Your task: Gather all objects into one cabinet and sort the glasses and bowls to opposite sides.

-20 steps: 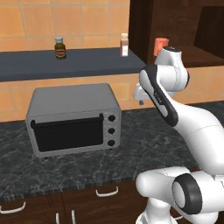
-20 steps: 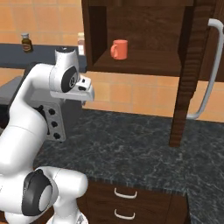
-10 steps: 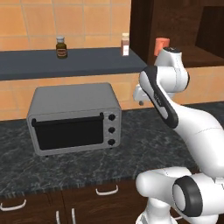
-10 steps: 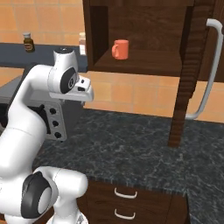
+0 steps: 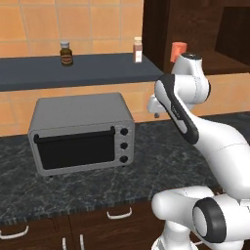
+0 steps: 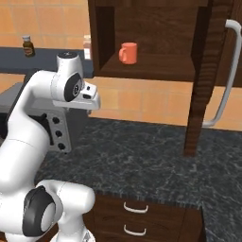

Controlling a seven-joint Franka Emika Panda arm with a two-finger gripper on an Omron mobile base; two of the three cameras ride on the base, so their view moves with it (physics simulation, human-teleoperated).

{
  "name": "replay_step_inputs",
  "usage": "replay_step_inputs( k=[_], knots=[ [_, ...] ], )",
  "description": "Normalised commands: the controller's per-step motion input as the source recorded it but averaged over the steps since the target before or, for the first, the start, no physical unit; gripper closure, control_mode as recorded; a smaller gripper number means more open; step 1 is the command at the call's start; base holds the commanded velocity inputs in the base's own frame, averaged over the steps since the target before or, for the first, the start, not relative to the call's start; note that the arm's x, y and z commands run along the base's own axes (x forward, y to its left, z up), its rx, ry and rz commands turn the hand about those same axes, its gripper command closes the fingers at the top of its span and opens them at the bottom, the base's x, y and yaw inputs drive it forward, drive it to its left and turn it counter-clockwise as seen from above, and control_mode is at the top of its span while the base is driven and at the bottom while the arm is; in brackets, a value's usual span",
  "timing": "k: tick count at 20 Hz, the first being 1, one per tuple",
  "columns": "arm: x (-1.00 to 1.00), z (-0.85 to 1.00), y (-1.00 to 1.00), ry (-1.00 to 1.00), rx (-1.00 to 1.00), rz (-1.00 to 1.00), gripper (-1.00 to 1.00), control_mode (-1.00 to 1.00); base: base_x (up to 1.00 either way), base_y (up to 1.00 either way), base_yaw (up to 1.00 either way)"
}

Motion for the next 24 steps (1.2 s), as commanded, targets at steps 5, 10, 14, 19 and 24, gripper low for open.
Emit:
replay_step_inputs(
  k=[5, 10, 14, 19, 24],
  knots=[
    [0.00, 0.00, 0.00, 0.00, 0.00, 0.00, -1.00, 1.00, 0.14, -0.14, -0.29],
    [0.00, 0.00, 0.00, 0.00, 0.00, 0.00, -1.00, 1.00, 0.00, 0.00, 0.00],
    [-0.02, 0.00, -0.04, 0.00, 0.00, 0.00, -1.00, -1.00, 0.00, 0.00, 0.00],
    [-0.56, 0.37, -0.63, -0.10, 0.05, -0.12, -1.00, -1.00, 0.00, 0.00, 0.00],
    [0.01, 0.30, -0.39, -0.01, 0.02, -0.15, -1.00, -1.00, 0.00, 0.00, 0.00]
  ],
)
